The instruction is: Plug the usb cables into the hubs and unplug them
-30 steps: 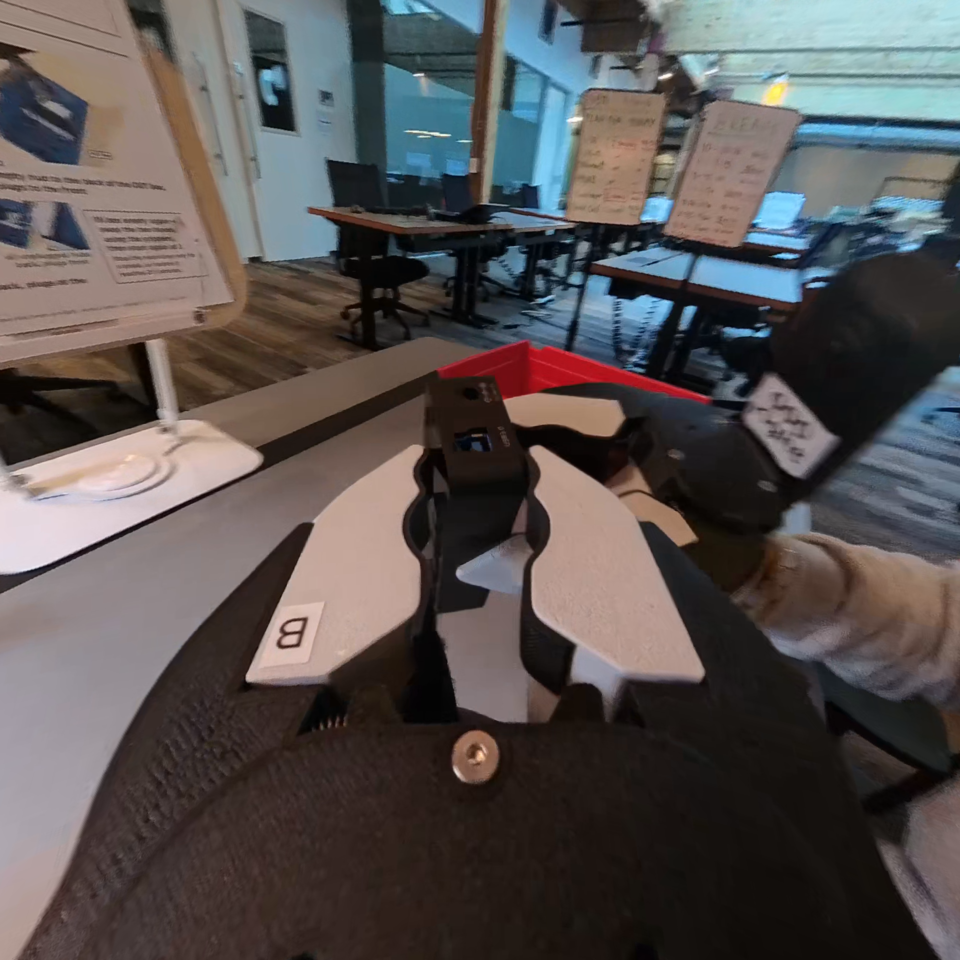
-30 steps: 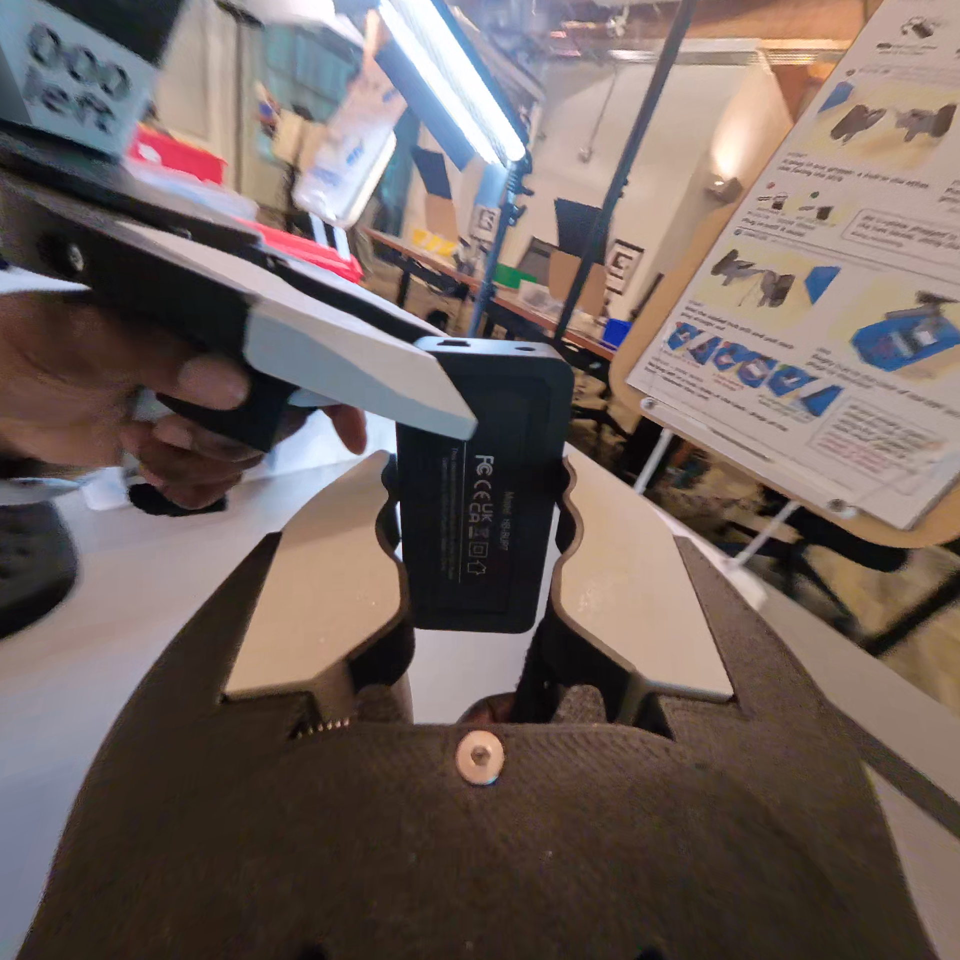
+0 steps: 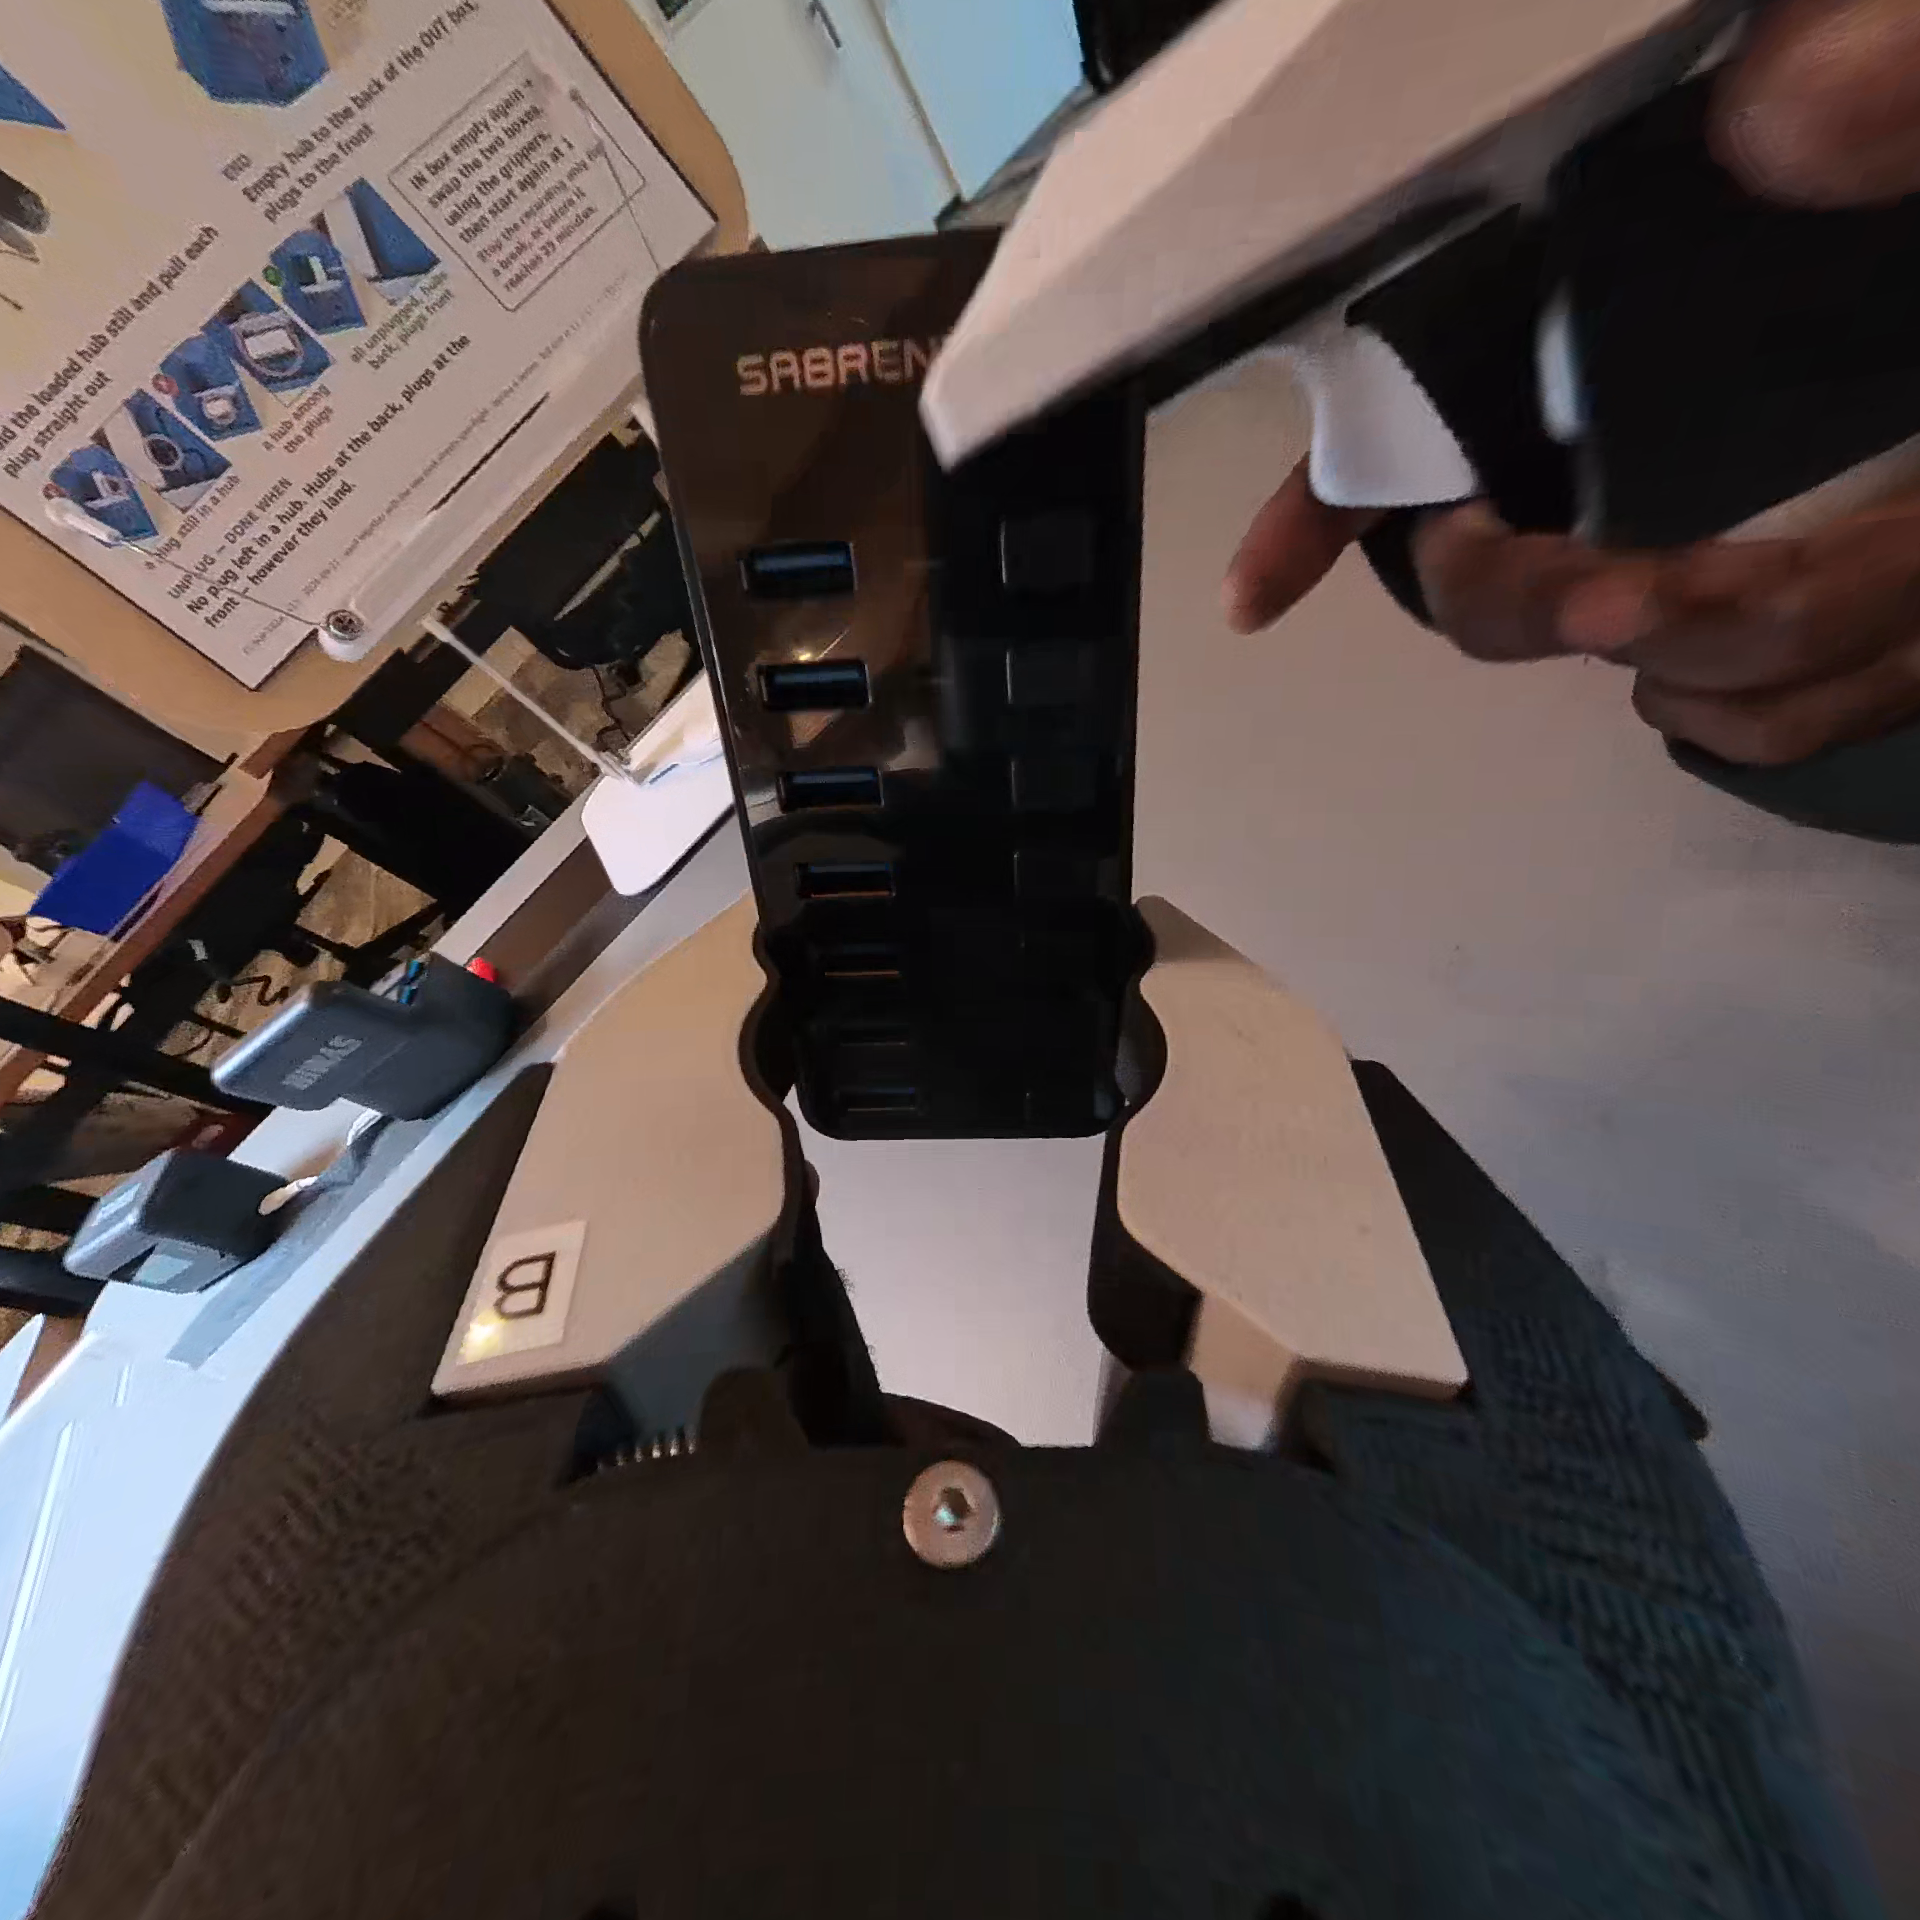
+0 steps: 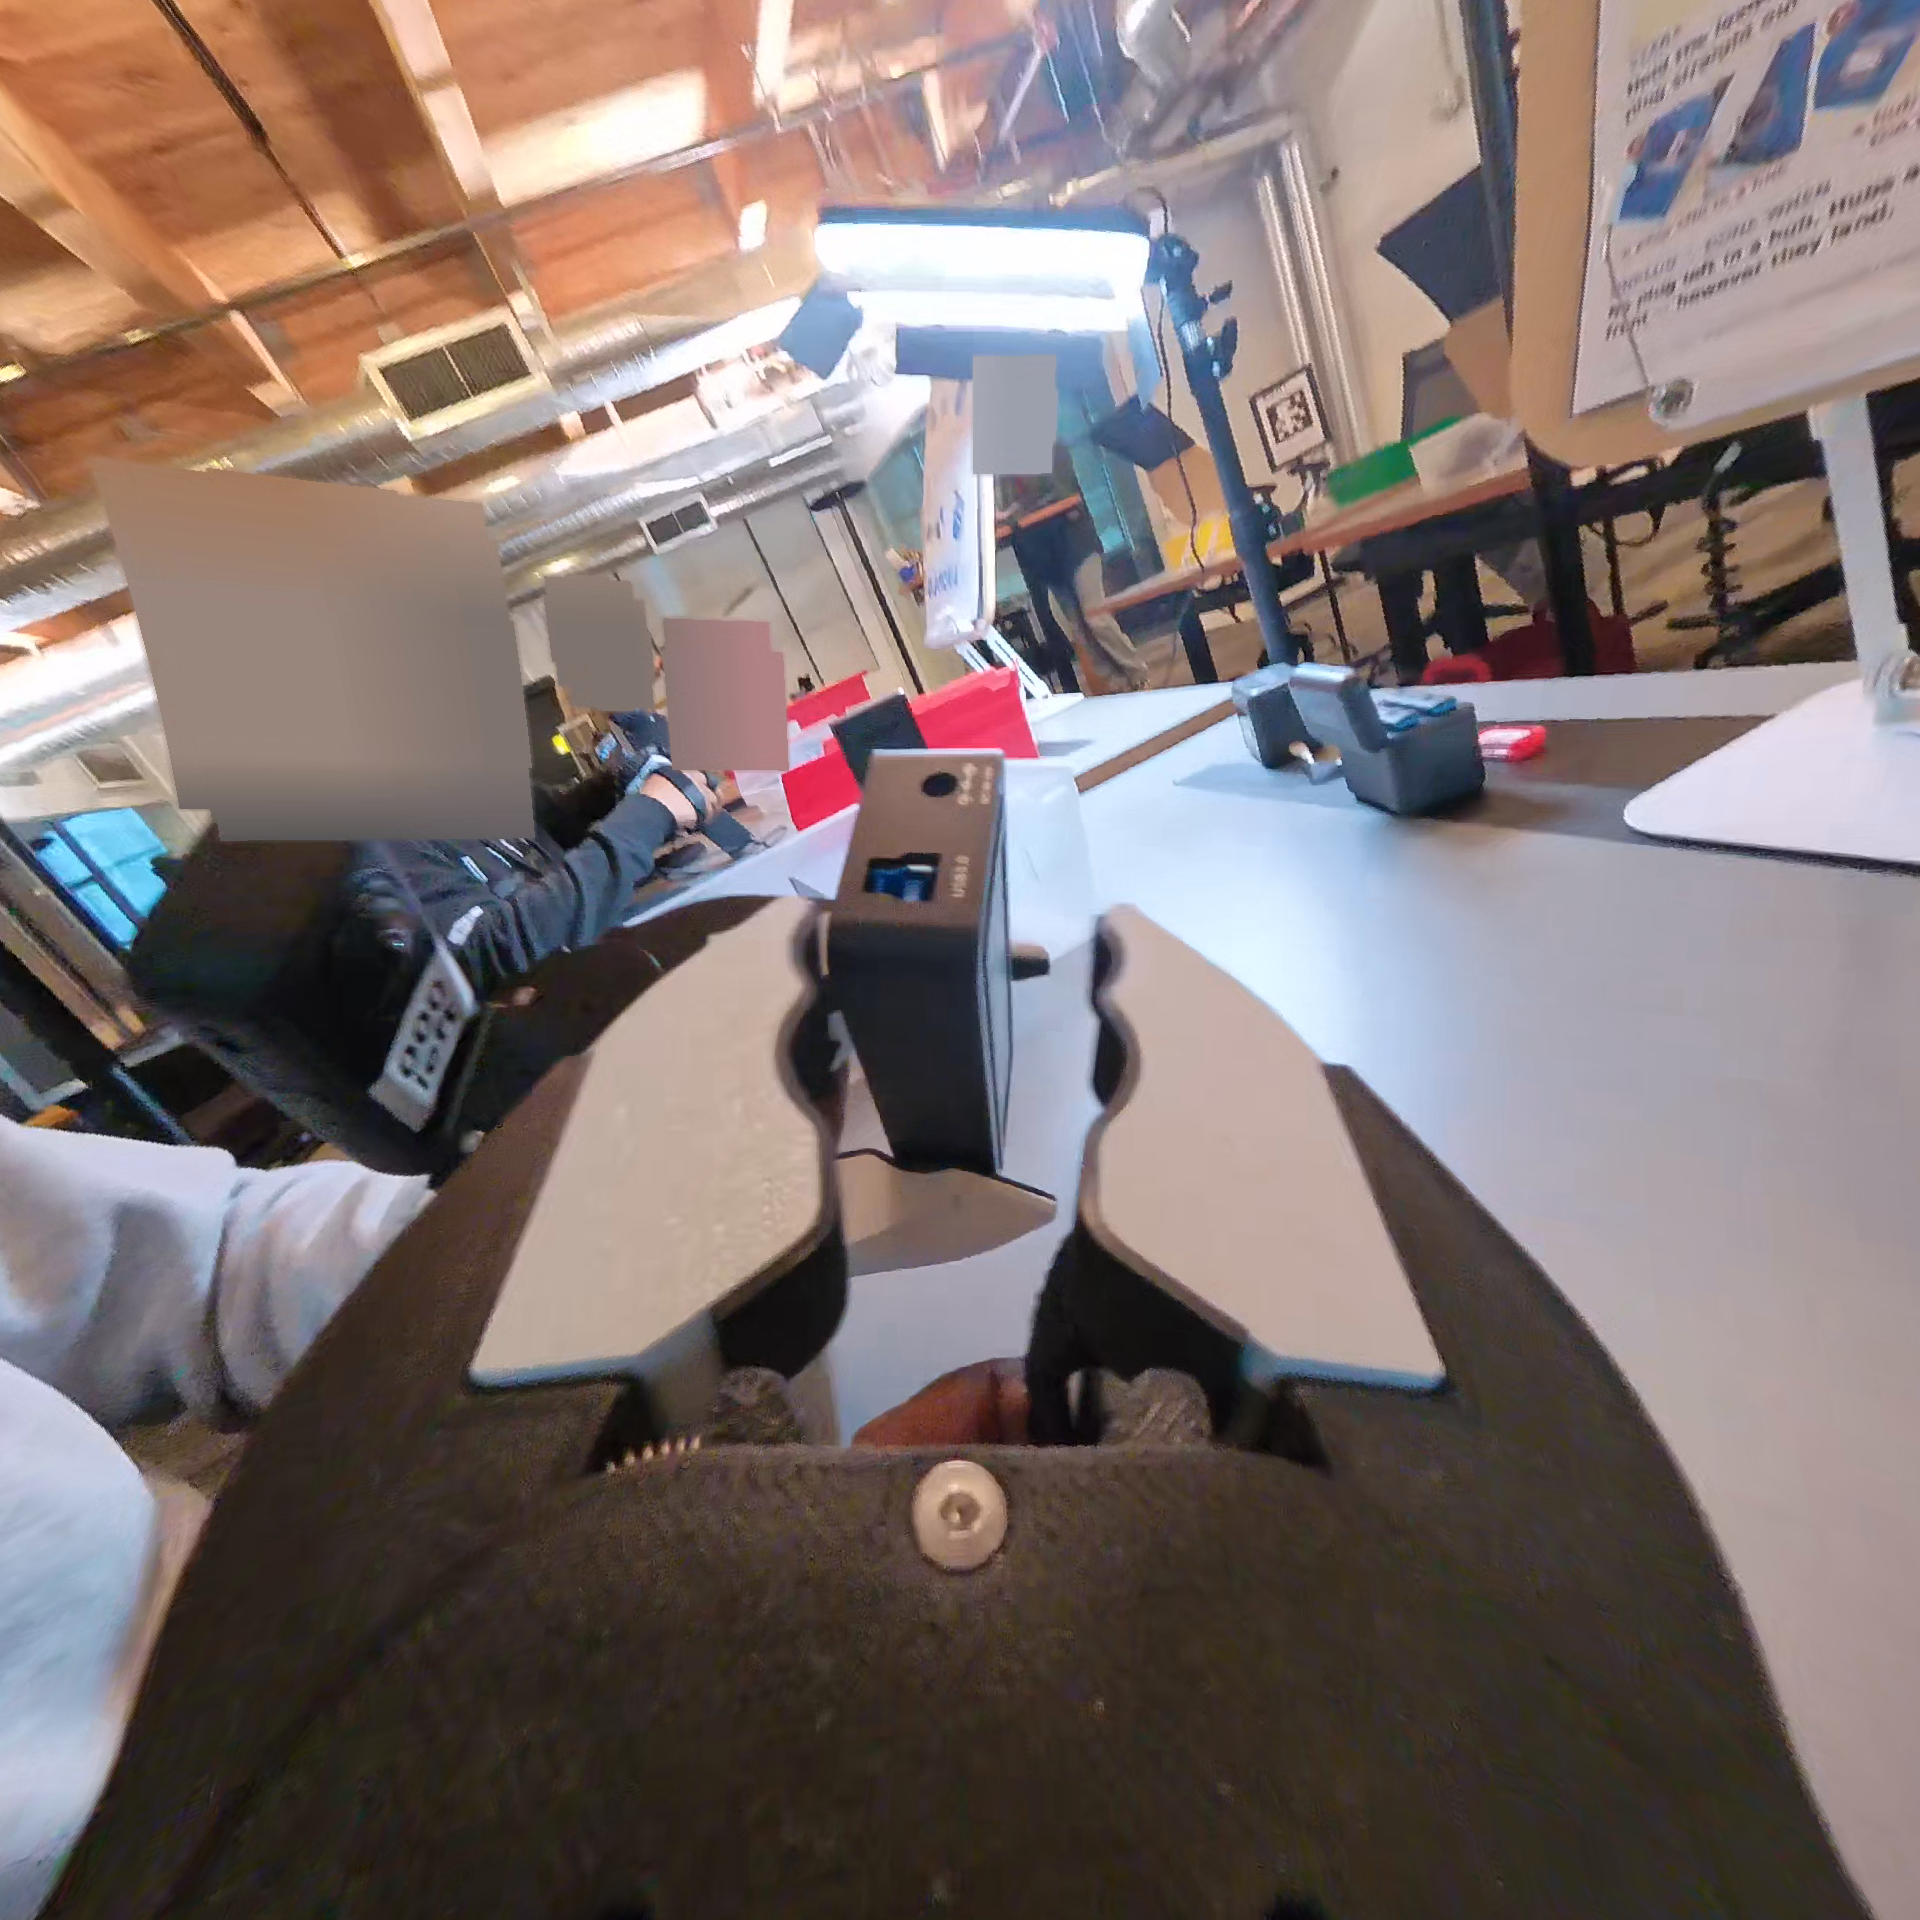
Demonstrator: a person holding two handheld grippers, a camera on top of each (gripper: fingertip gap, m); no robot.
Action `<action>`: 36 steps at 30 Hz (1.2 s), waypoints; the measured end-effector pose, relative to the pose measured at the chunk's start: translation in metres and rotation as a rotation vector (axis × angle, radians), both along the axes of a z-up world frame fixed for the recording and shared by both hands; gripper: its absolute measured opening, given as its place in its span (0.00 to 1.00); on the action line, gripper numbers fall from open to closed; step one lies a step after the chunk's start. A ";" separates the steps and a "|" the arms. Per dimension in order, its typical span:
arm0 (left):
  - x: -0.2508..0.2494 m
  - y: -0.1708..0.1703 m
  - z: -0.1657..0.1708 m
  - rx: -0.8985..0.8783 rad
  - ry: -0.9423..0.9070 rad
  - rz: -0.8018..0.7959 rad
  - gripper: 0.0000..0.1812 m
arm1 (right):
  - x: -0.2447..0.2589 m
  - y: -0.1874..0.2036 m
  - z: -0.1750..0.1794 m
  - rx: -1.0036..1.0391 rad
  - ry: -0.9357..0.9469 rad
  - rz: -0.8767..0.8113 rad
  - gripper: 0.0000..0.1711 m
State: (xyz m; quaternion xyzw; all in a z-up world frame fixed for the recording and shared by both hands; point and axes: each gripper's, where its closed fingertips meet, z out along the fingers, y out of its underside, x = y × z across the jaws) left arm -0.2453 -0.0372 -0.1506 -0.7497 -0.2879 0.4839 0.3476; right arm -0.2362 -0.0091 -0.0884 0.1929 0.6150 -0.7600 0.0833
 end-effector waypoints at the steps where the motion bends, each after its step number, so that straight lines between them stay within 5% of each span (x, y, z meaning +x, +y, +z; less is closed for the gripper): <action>1: 0.000 0.001 0.000 -0.013 0.008 0.002 0.35 | 0.001 -0.001 -0.002 0.011 0.006 0.004 0.21; 5: 0.003 0.009 0.006 0.051 0.030 -0.065 0.33 | -0.002 0.004 0.000 -0.018 -0.071 0.016 0.16; 10: 0.018 0.026 0.032 0.456 -0.028 -0.297 0.44 | -0.015 0.027 0.014 -0.283 -0.383 0.181 0.16; 15: 0.019 0.014 0.053 0.835 -0.091 -0.395 0.44 | -0.024 0.040 0.019 -0.306 -0.382 0.155 0.16; 21: 0.016 0.010 0.054 1.063 -0.173 -0.431 0.40 | -0.031 0.050 0.021 -0.356 -0.432 0.162 0.16; 26: 0.014 0.009 0.053 1.187 -0.239 -0.454 0.36 | -0.029 0.047 0.013 -0.181 -0.280 0.091 0.16; 32: 0.007 0.001 0.046 1.123 -0.189 -0.386 0.36 | -0.058 0.061 -0.034 0.421 0.220 -0.261 0.16; 36: 0.009 0.006 0.044 1.064 -0.174 -0.391 0.36 | -0.062 0.065 -0.044 0.457 0.259 -0.256 0.16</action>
